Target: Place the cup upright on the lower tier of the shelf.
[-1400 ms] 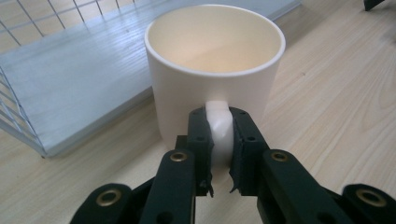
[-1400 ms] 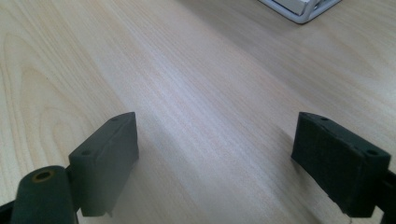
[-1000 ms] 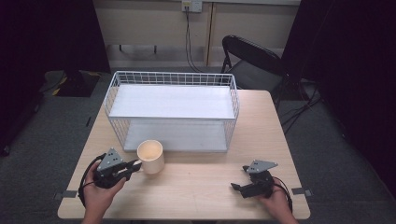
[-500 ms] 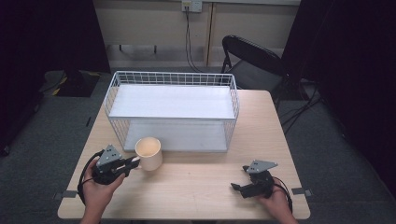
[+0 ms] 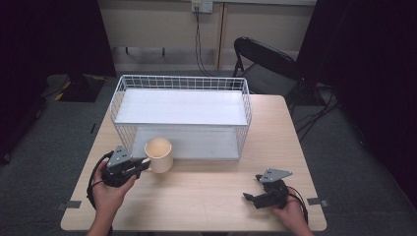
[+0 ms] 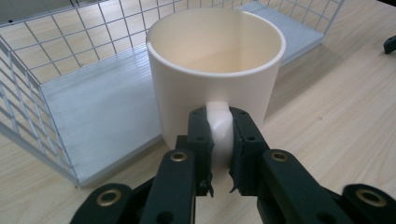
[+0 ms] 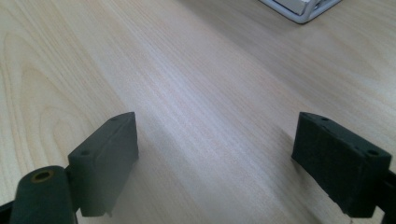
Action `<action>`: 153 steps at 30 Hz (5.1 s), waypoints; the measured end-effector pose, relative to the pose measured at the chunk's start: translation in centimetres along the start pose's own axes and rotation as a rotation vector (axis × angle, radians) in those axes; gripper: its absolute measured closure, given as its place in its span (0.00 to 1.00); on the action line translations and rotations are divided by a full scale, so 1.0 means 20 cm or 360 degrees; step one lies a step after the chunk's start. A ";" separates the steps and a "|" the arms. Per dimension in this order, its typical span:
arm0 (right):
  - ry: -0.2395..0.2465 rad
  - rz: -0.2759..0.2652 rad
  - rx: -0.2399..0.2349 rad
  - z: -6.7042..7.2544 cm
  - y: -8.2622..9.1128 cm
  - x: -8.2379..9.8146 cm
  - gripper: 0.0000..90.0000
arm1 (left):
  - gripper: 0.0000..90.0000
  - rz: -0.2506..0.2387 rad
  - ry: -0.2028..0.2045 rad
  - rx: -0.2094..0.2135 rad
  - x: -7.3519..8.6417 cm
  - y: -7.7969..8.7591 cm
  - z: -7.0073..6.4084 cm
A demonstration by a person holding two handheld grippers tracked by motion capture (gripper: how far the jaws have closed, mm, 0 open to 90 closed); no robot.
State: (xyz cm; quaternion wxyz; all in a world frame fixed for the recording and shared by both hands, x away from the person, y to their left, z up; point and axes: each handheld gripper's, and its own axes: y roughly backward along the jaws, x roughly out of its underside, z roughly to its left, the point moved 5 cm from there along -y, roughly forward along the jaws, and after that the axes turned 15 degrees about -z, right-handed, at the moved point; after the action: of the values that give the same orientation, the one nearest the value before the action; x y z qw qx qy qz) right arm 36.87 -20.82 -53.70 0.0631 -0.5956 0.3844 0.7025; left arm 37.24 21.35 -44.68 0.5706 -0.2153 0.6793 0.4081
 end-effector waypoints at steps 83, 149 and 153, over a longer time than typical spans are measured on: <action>0.0001 0.0001 -0.0002 0.00 0.01 0.00 0.15 | 0.89 -0.0085 0.0096 -0.0276 -0.06 -0.44 0.00; 0.0004 0.0003 -0.0009 0.00 0.01 0.01 0.15 | 0.72 -0.0144 0.0170 -0.0342 0.01 -0.49 0.07; 0.0004 0.0003 -0.0009 0.00 0.01 0.01 0.15 | 0.60 -0.0167 0.0167 -0.0348 0.01 -0.47 0.07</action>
State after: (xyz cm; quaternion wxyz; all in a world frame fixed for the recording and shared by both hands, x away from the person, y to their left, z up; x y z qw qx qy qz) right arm 36.67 -21.03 -53.69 0.0601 -0.5964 0.3831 0.7028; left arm 45.27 17.14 -47.85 0.5279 -0.3325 0.6475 0.4376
